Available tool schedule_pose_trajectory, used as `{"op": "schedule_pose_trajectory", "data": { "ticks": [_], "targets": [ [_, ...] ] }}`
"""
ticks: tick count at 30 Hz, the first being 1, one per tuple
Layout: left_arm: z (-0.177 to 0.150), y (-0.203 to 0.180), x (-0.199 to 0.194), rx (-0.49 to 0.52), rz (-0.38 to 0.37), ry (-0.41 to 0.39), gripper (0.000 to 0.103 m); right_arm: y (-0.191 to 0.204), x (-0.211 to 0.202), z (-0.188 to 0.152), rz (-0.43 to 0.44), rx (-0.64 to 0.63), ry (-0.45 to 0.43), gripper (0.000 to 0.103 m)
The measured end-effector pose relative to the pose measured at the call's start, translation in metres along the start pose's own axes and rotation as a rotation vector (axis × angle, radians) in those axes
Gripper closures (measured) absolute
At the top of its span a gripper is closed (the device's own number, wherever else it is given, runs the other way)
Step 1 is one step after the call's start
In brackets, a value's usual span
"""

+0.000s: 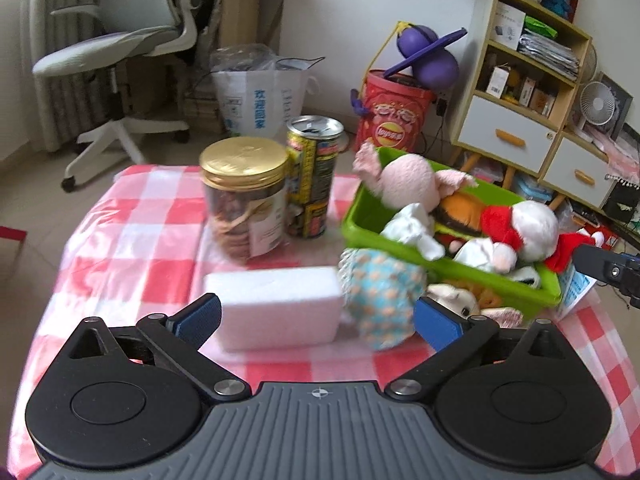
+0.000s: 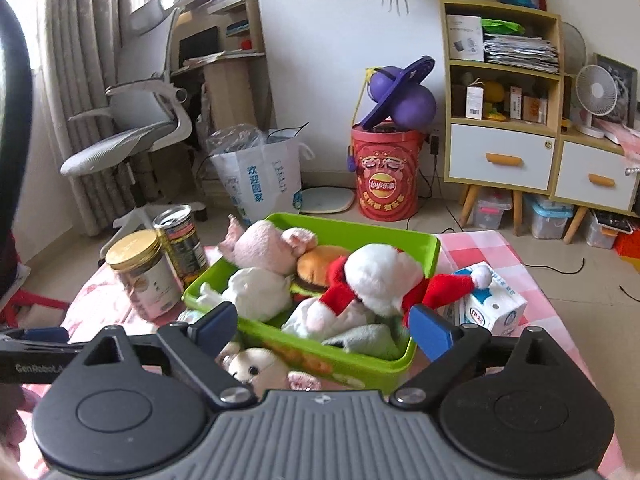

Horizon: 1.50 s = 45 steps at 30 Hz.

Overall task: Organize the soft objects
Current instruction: 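Open the left tool to drop the pink plush in the bin while the right tool releases Santa, then move the left tool to a round brown pad while the right tool approaches the other pad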

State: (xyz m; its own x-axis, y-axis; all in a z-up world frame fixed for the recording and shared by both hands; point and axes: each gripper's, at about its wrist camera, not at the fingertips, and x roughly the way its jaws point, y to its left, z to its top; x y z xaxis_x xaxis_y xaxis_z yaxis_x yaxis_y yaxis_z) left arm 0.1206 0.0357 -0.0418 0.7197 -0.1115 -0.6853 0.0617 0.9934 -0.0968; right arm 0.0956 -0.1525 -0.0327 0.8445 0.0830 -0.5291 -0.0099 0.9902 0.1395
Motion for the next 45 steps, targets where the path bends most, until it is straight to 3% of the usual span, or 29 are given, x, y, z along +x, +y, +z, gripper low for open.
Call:
{"op": "schedule_pose_trajectory", "data": {
  "ticks": [12,25,30,37,45],
  "targets": [
    [-0.024,0.030,-0.033,0.014,0.028,-0.037,0.005,0.016,-0.015,-0.019,0.036,-0.082,0.027,0.028],
    [-0.045,0.039,-0.041,0.134,0.074,-0.049,0.005,0.018,-0.020,-0.053,0.028,-0.228,0.091,0.028],
    [-0.062,0.023,-0.033,0.236,0.033,-0.022,0.005,0.013,-0.017,-0.073,0.081,-0.290,0.150,0.028],
    [-0.100,-0.012,-0.015,0.333,-0.128,0.038,0.005,-0.005,-0.007,-0.102,0.151,-0.285,0.273,0.028],
    [-0.125,-0.039,0.010,0.404,-0.178,0.112,0.005,-0.017,0.002,-0.124,0.178,-0.320,0.358,0.028]
  ]
}}
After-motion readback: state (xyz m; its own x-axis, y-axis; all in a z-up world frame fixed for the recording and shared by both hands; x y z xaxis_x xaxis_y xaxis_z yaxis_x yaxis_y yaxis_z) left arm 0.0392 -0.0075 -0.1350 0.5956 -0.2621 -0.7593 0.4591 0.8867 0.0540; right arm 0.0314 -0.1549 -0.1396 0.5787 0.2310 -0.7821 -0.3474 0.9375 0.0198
